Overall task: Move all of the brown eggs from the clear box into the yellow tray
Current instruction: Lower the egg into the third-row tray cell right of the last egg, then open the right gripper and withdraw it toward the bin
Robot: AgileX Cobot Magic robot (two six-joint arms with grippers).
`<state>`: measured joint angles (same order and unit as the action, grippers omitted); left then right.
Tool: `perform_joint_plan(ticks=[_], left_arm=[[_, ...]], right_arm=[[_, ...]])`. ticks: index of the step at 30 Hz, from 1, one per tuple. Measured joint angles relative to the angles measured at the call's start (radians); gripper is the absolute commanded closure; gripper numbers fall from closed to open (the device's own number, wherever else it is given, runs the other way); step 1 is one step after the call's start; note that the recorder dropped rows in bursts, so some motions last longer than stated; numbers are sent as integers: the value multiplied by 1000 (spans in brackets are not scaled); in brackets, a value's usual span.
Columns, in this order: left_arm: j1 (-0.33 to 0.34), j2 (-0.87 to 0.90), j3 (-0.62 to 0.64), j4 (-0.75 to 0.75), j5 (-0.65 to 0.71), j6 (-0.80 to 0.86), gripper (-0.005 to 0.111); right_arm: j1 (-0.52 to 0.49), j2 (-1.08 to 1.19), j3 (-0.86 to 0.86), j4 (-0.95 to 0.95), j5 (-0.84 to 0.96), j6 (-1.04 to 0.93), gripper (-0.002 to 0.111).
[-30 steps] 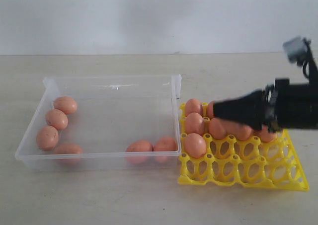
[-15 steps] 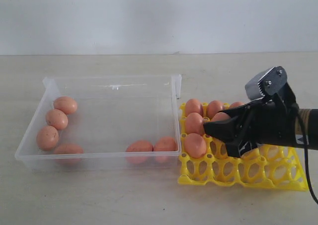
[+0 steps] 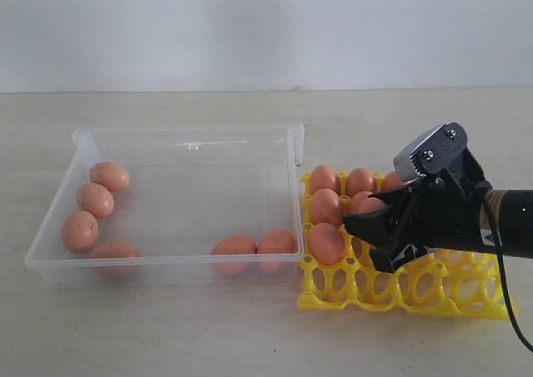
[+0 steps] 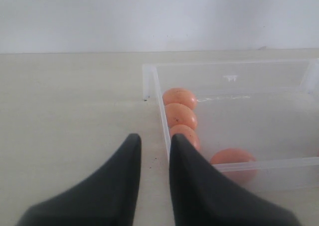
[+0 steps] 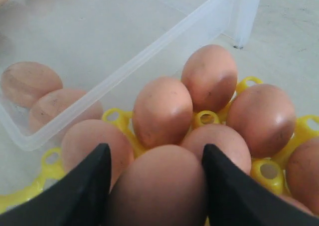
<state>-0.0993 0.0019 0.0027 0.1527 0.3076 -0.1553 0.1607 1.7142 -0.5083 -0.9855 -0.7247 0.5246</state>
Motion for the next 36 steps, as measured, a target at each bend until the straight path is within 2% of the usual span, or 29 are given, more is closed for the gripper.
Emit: perform_joint_plan(ticks=[12,14,15,18,21,23,36], left_arm=[[0,0,0,0,0,0,85],[0,0,0,0,0,0,85],[0,0,0,0,0,0,85],[0,0,0,0,0,0,85],[0,0,0,0,0,0,85],[0,0,0,0,0,0,85],[0,0,0,0,0,0,85]], right_arm=[[0,58,-2,2,-55,0,106],[0,58,-2,3,-67,0,96],[0,58,-2,3,-71,0,82],[0,58,-2,3,-77,0,58],[0,58,-2,3,-77,0,46],[0,58,-2,3,-82,0,43],[0,58,-2,3,-99,42,43]])
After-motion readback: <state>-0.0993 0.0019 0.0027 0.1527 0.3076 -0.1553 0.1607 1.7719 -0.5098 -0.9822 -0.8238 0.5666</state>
